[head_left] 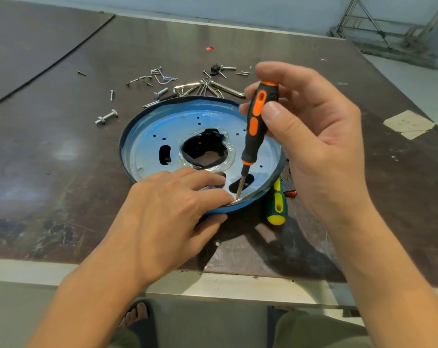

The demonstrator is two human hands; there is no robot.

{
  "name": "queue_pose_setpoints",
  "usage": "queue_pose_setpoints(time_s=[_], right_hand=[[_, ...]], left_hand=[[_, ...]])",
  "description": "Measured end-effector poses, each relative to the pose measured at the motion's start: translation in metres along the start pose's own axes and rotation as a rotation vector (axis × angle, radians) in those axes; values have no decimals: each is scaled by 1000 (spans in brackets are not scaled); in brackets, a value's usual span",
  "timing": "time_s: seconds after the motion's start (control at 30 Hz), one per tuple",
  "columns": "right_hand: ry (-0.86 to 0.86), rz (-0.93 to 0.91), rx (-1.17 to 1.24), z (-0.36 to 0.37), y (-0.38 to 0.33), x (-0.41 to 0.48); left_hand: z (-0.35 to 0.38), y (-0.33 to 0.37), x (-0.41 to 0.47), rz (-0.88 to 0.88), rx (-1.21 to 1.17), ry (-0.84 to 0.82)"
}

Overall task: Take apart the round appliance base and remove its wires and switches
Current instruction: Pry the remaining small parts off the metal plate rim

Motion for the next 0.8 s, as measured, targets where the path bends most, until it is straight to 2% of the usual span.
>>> queue_pose_setpoints(time_s=[0.23, 0.4, 0.6, 0.8], right_hand=[[62, -31, -64, -8, -5, 3], [33, 38, 83, -5, 1, 1], [53, -42, -61, -5, -7, 3], [59, 16, 62, -5, -2, 2]], left_hand=[[-1, 1, 0, -6, 10, 0], [-1, 1, 0, -3, 6, -6], [-1, 1, 0, -3, 10, -6], [-1, 1, 0, 3, 10, -10]])
Point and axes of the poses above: each hand's wrist, its own x-axis towards the middle knuckle, its own z-axis out of the palm, y = z × x, the point moved 7 cm from there along x, towards the middle knuckle, and after that the axes turned 4 degrees about x, right-handed, at the moved point
